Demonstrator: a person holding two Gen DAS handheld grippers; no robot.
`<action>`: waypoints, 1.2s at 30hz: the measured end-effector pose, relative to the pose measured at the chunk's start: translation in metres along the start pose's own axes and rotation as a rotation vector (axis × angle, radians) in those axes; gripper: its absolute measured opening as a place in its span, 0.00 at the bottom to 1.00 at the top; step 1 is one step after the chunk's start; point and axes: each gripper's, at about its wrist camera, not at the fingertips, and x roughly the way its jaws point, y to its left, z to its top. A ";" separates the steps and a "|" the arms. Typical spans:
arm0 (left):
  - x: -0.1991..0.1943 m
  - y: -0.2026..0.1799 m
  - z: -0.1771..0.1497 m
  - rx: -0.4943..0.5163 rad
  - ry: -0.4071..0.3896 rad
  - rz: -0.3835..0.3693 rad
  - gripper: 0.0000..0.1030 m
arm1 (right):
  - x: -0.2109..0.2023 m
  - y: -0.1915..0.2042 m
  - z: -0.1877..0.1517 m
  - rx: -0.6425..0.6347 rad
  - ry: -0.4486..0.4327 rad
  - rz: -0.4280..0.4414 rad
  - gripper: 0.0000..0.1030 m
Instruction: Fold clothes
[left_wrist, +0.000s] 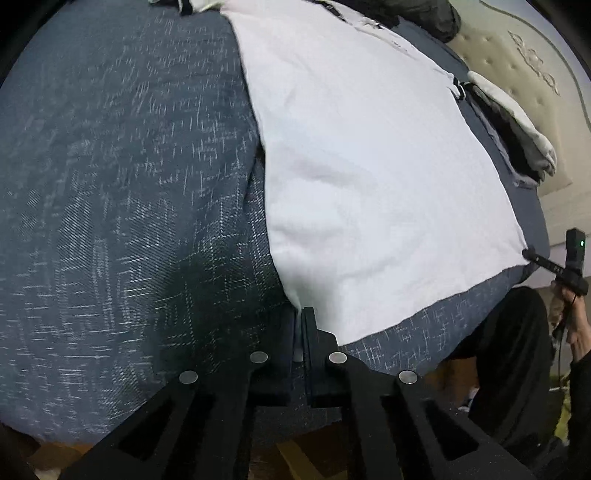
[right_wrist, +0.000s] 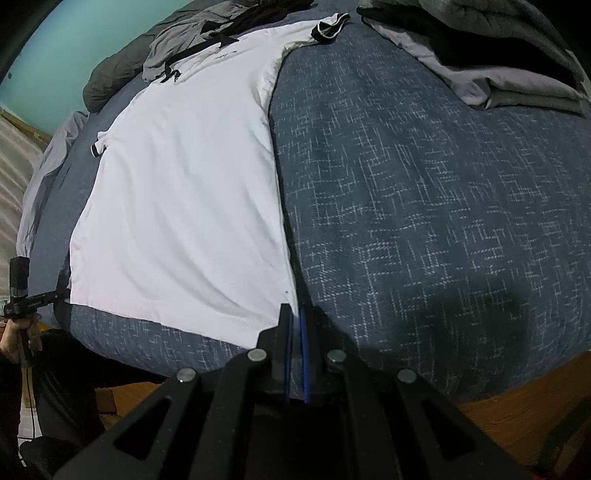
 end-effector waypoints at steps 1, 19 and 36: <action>-0.004 -0.002 -0.001 0.011 -0.004 0.000 0.03 | -0.002 0.000 0.000 -0.005 -0.009 -0.002 0.04; -0.021 0.020 -0.016 0.036 0.010 0.039 0.03 | 0.003 0.028 -0.026 -0.140 -0.010 -0.084 0.04; -0.028 0.028 0.007 -0.033 -0.015 0.084 0.24 | -0.014 0.022 -0.008 -0.107 0.034 -0.028 0.26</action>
